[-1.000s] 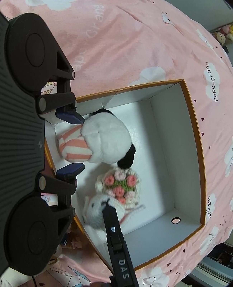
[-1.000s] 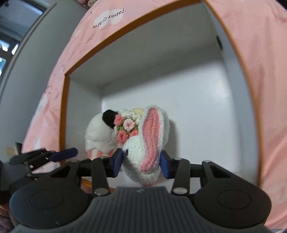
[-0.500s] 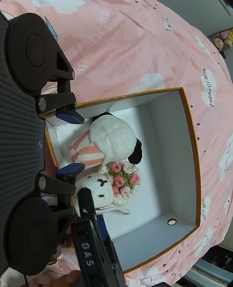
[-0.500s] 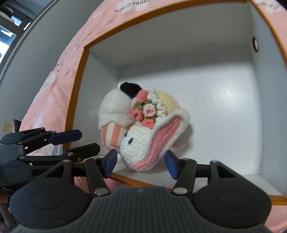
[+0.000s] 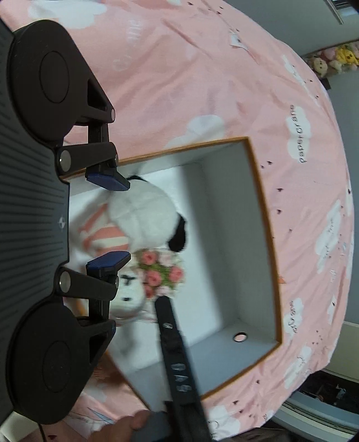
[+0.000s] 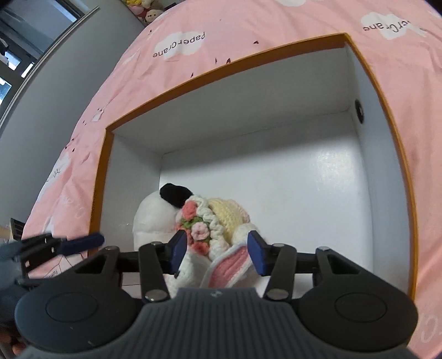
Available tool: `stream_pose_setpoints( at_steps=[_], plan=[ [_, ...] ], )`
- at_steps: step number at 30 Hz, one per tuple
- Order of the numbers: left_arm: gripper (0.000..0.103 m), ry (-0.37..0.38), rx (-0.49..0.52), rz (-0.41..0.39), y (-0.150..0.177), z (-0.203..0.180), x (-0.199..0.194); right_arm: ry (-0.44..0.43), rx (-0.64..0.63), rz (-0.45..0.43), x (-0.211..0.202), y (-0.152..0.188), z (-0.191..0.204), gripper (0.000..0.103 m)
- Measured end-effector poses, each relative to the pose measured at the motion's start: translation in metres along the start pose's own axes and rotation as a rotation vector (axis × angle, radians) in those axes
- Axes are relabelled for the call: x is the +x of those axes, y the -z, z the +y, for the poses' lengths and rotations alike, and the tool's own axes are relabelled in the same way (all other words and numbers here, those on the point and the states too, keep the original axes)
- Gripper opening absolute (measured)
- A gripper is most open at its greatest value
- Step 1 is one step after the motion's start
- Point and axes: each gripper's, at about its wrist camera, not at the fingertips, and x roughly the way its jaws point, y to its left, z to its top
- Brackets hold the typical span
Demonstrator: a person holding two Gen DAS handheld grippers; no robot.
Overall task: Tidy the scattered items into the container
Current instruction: 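Open both tools and withdraw them from the box back to the pile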
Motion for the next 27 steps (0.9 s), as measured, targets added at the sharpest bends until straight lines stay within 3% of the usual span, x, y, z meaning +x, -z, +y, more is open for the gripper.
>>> stream_pose_setpoints(
  at_steps=[9,17,27],
  plan=[
    [0.056,-0.064,0.101,0.055,-0.01,-0.015,0.03,-0.01,-0.018,0.062,0.01,0.01,-0.002,0.045],
    [0.055,-0.078,0.108,0.108,-0.002,-0.013,0.043,-0.065,-0.021,0.114,0.018,0.021,-0.002,0.043],
    [0.057,-0.062,0.107,0.043,0.013,-0.021,0.017,-0.025,-0.112,0.059,-0.009,0.034,0.01,0.045]
  ],
)
